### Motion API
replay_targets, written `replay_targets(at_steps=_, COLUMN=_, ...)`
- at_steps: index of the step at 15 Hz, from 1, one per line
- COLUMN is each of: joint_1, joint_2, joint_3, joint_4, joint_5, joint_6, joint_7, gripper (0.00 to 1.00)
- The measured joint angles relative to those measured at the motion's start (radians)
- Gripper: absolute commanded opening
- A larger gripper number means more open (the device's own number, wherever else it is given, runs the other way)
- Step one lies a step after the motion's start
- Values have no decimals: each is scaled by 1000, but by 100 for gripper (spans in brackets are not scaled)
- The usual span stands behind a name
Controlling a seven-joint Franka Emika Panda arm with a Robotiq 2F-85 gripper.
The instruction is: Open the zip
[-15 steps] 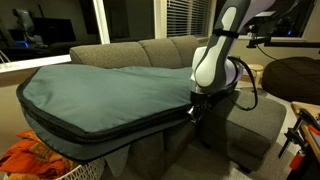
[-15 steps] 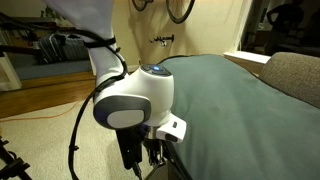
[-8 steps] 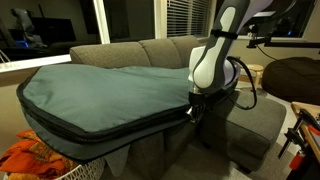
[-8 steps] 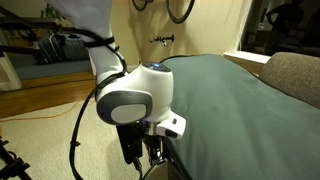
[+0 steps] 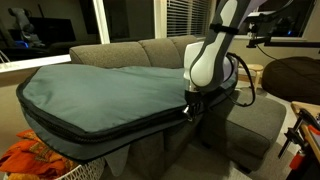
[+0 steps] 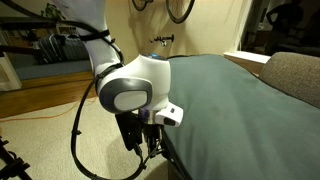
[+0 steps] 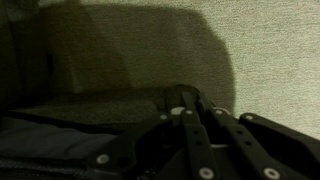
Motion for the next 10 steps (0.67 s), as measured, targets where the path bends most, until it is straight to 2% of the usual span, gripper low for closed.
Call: replay_targets(at_steps=10, joint_1=72, joint_2=-16, joint_3=-52, joint_4=6, joint_5=-64, joint_6=-54, joint_7=58, gripper=5)
